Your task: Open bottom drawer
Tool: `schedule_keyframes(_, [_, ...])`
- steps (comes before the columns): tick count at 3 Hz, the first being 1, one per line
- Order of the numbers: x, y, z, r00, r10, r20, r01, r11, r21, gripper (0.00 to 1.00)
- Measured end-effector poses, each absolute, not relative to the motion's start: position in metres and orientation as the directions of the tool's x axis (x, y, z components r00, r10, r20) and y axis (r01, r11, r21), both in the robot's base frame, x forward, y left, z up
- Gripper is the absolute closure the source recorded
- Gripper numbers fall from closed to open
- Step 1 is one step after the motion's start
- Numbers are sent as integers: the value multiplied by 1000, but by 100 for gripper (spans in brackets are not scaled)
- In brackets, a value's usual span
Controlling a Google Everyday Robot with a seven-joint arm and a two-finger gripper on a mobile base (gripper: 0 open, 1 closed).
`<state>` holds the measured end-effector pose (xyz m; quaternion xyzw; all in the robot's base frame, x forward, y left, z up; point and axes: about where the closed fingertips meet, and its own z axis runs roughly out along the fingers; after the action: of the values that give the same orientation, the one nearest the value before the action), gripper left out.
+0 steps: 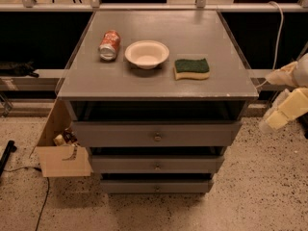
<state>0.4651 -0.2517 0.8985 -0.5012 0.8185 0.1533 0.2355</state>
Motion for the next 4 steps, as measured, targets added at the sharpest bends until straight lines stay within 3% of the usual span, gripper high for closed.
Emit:
schedule_keyframes(1, [453,-253,874,-424,-691,-585,-886,449,113,0])
schedule_keyframes(3, [455,-260,873,-450,-667,-594,-869,479,121,0])
schedule_keyframes(4, [458,-295,869,-511,-592,-623,-812,571,124,0])
